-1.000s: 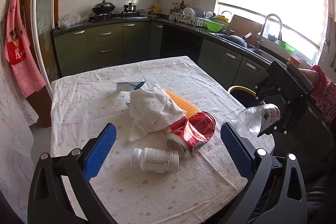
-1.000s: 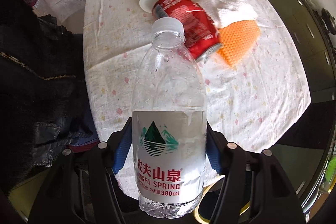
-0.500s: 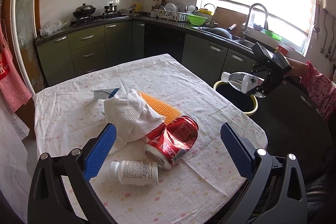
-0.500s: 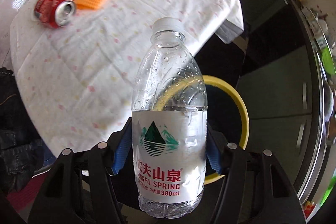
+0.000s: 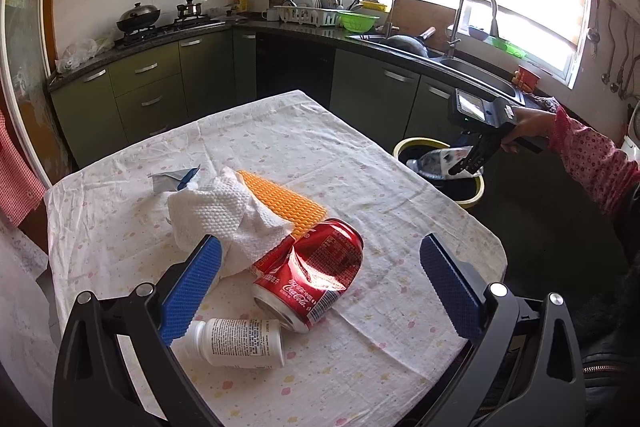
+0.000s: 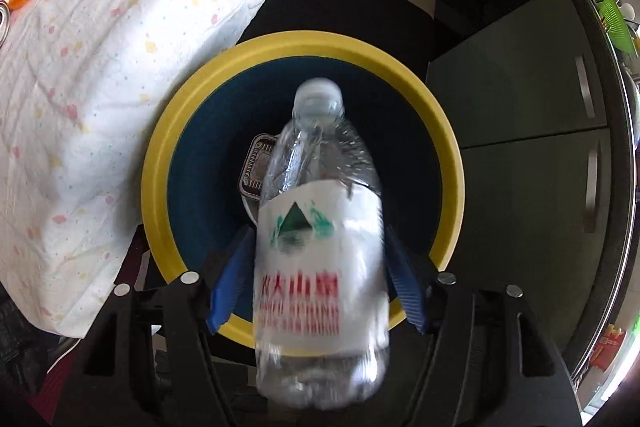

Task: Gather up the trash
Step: 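Carry the water bottle over the yellow bin and open the right tool, then grasp the red Coca-Cola can with the left tool and lift it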

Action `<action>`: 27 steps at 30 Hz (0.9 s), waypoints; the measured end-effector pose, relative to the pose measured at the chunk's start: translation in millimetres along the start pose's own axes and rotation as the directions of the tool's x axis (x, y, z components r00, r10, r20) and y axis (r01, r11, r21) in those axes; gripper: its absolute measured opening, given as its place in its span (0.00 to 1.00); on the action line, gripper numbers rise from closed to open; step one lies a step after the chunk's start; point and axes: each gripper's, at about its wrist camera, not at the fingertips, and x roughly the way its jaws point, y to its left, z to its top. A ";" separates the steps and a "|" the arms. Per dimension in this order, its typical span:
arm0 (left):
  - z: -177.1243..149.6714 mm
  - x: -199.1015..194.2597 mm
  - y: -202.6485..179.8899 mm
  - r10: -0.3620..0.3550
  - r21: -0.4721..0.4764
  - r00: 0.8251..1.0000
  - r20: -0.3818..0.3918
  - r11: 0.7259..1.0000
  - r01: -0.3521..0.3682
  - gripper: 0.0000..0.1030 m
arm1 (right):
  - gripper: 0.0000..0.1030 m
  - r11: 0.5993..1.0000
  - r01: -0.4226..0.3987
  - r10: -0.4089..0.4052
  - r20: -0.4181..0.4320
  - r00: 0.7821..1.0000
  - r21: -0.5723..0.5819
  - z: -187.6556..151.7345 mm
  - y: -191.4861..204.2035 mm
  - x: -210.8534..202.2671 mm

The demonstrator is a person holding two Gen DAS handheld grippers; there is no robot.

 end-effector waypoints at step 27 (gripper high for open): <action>-8.6 95.9 -22.4 -0.106 0.387 0.927 -0.359 0.887 0.251 0.95 | 0.69 0.989 -0.141 0.110 0.393 0.913 0.052 -62.8 132.7 -110.2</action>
